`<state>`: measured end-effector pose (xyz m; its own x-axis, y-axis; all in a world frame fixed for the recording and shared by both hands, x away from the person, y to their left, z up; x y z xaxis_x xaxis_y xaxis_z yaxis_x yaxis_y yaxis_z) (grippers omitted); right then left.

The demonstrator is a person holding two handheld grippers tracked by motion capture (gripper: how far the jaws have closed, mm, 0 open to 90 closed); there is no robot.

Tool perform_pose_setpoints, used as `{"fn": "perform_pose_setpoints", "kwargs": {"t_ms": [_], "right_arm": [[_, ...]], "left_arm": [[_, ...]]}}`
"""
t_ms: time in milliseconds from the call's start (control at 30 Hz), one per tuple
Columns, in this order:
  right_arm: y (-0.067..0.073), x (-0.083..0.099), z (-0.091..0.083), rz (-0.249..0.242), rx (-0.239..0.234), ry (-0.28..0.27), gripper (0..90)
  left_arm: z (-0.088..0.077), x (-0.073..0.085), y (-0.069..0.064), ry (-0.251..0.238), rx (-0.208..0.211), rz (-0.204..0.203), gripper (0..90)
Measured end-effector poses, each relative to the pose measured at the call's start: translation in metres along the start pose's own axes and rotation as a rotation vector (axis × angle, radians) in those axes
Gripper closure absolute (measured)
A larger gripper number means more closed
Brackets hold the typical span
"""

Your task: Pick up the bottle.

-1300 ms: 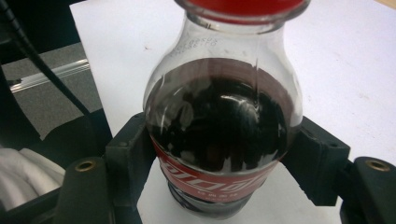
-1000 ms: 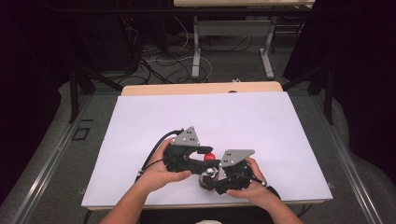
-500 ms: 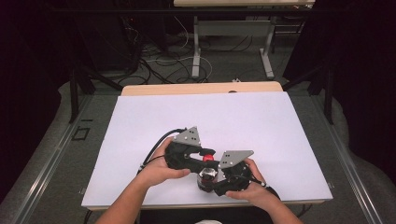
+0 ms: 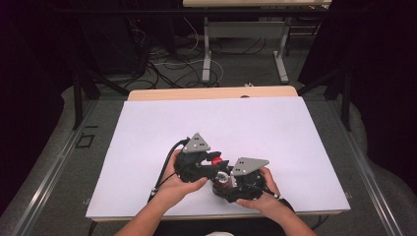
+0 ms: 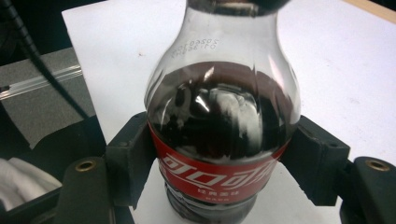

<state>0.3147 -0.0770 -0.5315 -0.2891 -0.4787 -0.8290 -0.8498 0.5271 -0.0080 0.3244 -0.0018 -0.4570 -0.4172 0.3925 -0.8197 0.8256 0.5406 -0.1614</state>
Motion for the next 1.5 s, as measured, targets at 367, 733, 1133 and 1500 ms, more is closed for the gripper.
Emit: {"fn": "perform_pose_setpoints", "kwargs": {"t_ms": [367, 733, 1133, 1500], "right_arm": [[0.000, 0.000, -0.001, 0.012, -0.011, -0.019, 30.4], [0.003, -0.002, -0.002, -0.002, -0.057, -0.028, 30.5], [0.009, -0.001, -0.002, -0.008, -0.103, -0.017, 30.6], [0.000, -0.001, -0.001, 0.015, -0.009, -0.017, 30.7]], "left_arm": [[-0.003, -0.008, 0.001, -0.004, 0.017, -0.003, 51.9], [-0.010, -0.006, -0.002, 0.087, 0.251, 0.164, 49.1], [-0.005, -0.004, 0.000, 0.075, 0.272, 0.214, 60.8], [0.002, -0.007, -0.004, 0.010, -0.082, -0.022, 61.2]]}}
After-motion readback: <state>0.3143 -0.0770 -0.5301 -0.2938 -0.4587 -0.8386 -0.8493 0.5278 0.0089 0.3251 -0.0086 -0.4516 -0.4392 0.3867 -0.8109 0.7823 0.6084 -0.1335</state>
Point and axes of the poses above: each handheld gripper's, and its own axes: z roughly forward along the jaws, x roughly out of its underside, y roughly to its left, the point moved 8 cm from there along z, roughly forward along the jaws, and after that the axes turned 1 degree about x, right-handed, at the moved point
